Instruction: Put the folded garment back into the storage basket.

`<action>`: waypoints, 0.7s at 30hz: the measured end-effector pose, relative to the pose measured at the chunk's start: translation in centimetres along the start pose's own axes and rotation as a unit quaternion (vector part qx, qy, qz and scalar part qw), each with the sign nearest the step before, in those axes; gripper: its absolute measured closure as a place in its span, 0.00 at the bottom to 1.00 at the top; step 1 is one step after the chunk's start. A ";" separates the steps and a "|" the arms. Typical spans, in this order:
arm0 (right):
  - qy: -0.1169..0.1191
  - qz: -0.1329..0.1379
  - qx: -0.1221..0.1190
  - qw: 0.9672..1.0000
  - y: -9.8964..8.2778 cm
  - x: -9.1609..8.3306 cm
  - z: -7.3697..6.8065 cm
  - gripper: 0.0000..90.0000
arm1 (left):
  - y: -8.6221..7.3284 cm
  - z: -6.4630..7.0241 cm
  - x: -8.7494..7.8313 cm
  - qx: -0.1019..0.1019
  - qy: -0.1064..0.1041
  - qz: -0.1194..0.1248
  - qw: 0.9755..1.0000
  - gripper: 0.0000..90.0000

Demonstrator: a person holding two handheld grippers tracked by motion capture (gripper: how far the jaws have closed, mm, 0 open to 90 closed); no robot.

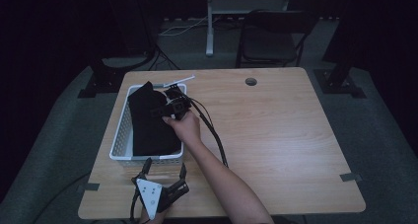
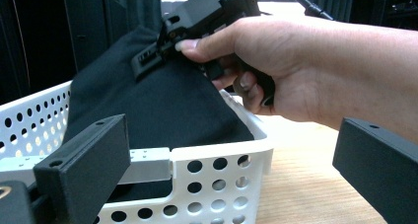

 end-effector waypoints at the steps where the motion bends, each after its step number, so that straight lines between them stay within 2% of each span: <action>1: -0.002 -0.006 -0.004 1.000 -0.2 0.1 0.0 0.75 | 0.0 0.0 0.0 0.000 0.000 0.000 1.000 0.02; 3: -0.007 -0.027 -0.011 1.000 -0.7 0.3 0.2 0.75 | 0.0 0.0 0.0 0.000 0.000 0.000 1.000 0.02; 7: -0.003 -0.031 -0.011 0.999 -0.8 0.4 0.3 0.72 | 0.0 0.0 0.0 0.000 0.000 -0.001 1.000 0.02; 9: -0.001 -0.028 -0.008 1.000 -0.7 0.4 0.3 0.63 | 0.0 0.0 0.0 0.000 0.000 -0.001 1.000 0.02; 11: 0.008 -0.021 0.009 1.000 -0.5 0.3 0.3 0.49 | 0.0 0.0 0.0 0.000 0.000 -0.001 1.000 0.02; 12: 0.004 -0.026 0.008 1.000 -0.5 0.2 0.5 0.47 | 0.0 0.0 0.0 0.000 0.000 -0.001 1.000 0.02; 13: -0.006 -0.026 0.001 1.000 -0.5 0.1 0.6 0.46 | 0.0 0.0 0.0 0.000 0.000 -0.001 1.000 0.02; 16: -0.002 -0.023 0.003 1.000 -0.3 -0.3 0.6 0.37 | 0.0 0.0 0.0 0.000 0.000 -0.002 1.000 0.02; 17: -0.002 -0.023 0.003 1.000 -0.3 -0.3 0.6 0.37 | 0.0 0.0 0.0 0.000 0.000 -0.002 1.000 0.02; 19: -0.012 -0.034 -0.012 0.999 -0.4 -0.5 0.3 0.26 | 0.0 0.0 0.0 0.000 0.000 -0.002 1.000 0.02; 21: -0.020 -0.044 -0.022 0.999 -0.7 -0.5 0.1 0.24 | 0.0 0.0 0.0 0.000 0.000 -0.002 1.000 0.02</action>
Point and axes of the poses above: each handheld gripper's, and its own axes: x roughly forward along the jaws, y roughly out of its top, z roughly to its right, the point moved 8 cm from there along x, roughly forward along the jaws, and after that the axes turned 13 degrees about z, right-handed, at the moved point
